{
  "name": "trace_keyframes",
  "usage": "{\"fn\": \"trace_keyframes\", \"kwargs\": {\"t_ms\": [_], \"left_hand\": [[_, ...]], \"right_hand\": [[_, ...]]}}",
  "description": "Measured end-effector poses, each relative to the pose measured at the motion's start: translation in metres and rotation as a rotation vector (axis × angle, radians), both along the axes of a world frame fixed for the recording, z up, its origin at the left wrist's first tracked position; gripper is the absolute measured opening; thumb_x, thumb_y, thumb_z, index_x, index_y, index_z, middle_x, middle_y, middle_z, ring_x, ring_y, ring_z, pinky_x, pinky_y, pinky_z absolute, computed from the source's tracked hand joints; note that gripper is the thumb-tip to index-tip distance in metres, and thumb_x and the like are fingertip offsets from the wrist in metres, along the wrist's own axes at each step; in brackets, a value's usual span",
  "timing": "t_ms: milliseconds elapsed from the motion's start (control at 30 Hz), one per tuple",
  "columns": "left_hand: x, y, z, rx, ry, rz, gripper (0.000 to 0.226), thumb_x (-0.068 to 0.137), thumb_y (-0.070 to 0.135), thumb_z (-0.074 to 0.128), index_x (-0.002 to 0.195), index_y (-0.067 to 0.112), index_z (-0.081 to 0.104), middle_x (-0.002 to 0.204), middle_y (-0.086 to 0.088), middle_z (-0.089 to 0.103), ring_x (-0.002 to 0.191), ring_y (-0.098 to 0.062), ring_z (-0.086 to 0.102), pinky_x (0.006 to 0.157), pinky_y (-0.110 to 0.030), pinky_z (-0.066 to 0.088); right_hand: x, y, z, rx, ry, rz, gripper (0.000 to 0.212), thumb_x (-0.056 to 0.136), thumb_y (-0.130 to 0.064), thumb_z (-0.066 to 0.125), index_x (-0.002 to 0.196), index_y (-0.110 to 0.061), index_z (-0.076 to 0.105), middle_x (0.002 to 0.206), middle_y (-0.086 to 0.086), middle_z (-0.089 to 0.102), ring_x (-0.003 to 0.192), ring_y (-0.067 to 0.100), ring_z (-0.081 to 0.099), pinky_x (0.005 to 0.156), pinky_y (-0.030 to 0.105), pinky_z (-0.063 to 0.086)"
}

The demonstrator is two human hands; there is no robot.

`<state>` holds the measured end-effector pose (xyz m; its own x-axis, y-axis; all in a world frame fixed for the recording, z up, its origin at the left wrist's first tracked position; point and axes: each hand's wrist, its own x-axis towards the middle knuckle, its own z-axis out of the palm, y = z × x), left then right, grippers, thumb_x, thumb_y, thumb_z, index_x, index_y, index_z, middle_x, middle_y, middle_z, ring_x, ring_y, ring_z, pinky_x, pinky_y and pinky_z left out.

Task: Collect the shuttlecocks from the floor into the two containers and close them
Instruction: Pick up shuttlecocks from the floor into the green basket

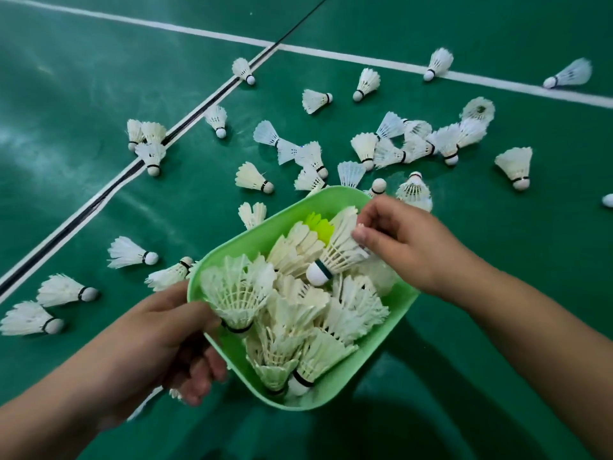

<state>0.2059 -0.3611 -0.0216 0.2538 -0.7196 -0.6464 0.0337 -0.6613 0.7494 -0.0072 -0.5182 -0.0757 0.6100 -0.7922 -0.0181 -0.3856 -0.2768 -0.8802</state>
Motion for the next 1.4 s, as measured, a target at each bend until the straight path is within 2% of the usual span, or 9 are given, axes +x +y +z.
{"fn": "trace_keyframes", "kwargs": {"t_ms": [167,400,500,600,767,933,1167,1267,1400], "left_hand": [[0.003,0.006,-0.004,0.046,0.011,-0.026,0.03,0.068,0.008,0.059,0.095,-0.004,0.053,0.052,-0.03,0.053,0.027,-0.024,0.043,0.03,-0.021,0.037],[0.027,0.022,-0.012,0.021,-0.059,0.068,0.013,0.084,-0.005,0.042,0.088,-0.008,0.054,0.049,-0.034,0.051,0.027,-0.024,0.04,0.031,-0.022,0.036],[0.043,0.031,-0.013,-0.012,-0.101,0.171,0.021,0.07,-0.003,0.045,0.088,-0.012,0.051,0.043,-0.033,0.048,0.023,-0.023,0.037,0.031,-0.02,0.033],[0.067,0.039,-0.015,-0.024,-0.139,0.258,0.042,0.059,0.008,0.048,0.092,-0.017,0.049,0.04,-0.029,0.048,0.022,-0.022,0.036,0.031,-0.021,0.035],[0.101,0.052,-0.023,-0.054,-0.256,0.383,0.031,0.082,0.002,0.037,0.102,-0.02,0.047,0.041,-0.024,0.054,0.023,-0.021,0.038,0.029,-0.022,0.036],[0.095,0.045,-0.032,-0.078,-0.269,0.4,0.018,0.082,-0.002,0.038,0.092,-0.014,0.048,0.042,-0.022,0.054,0.025,-0.02,0.038,0.029,-0.021,0.033],[0.053,0.035,-0.026,-0.051,-0.186,0.253,0.012,0.082,-0.008,0.039,0.083,-0.004,0.05,0.047,-0.03,0.052,0.026,-0.022,0.038,0.032,-0.019,0.034],[0.026,0.021,-0.027,-0.043,-0.146,0.12,0.015,0.083,-0.007,0.041,0.085,0.002,0.054,0.05,-0.03,0.054,0.027,-0.022,0.04,0.031,-0.019,0.034],[-0.014,-0.006,-0.025,-0.067,-0.057,-0.012,0.02,0.061,0.008,0.049,0.08,0.007,0.055,0.047,-0.026,0.055,0.025,-0.022,0.041,0.031,-0.016,0.033]], "right_hand": [[0.004,0.003,-0.01,-0.309,0.286,-0.056,0.03,0.084,-0.045,0.06,0.097,-0.018,0.06,0.082,-0.002,0.058,0.079,0.017,0.056,0.071,0.032,0.048],[0.005,-0.009,-0.02,-0.263,-0.148,-0.44,0.039,0.095,-0.048,0.035,0.096,-0.015,0.055,0.083,0.002,0.057,0.081,0.022,0.056,0.069,0.033,0.043],[0.003,-0.032,-0.051,-0.268,0.036,-0.503,0.037,0.094,-0.042,0.038,0.101,-0.01,0.055,0.097,0.009,0.055,0.089,0.027,0.052,0.081,0.034,0.04],[0.005,-0.037,-0.097,-0.124,0.455,-0.254,0.047,0.089,-0.03,0.057,0.133,-0.015,0.046,0.136,0.016,0.04,0.123,0.03,0.042,0.105,0.034,0.032],[0.046,0.011,-0.139,-0.005,0.55,0.322,0.08,0.078,-0.031,0.07,0.143,-0.039,0.026,0.157,0.003,0.008,0.141,0.028,0.017,0.117,0.038,0.02],[0.064,0.042,-0.154,-0.307,0.694,0.431,0.047,0.086,-0.032,0.059,0.13,-0.028,0.044,0.137,0.004,0.039,0.124,0.027,0.042,0.098,0.036,0.037],[0.004,-0.017,-0.057,-0.088,-0.021,-0.562,0.056,0.079,-0.035,0.07,0.126,-0.025,0.041,0.092,0.006,0.059,0.081,0.03,0.056,0.073,0.035,0.044],[-0.003,-0.006,0.012,-0.052,-0.263,-0.315,0.065,0.061,-0.067,0.069,0.115,-0.056,0.035,0.092,-0.002,0.067,0.082,0.029,0.063,0.077,0.042,0.054],[-0.003,0.029,0.031,-0.118,-0.006,-0.039,0.056,0.068,-0.064,0.065,0.115,-0.053,0.036,0.086,-0.008,0.064,0.067,0.002,0.058,0.067,0.015,0.046]]}}
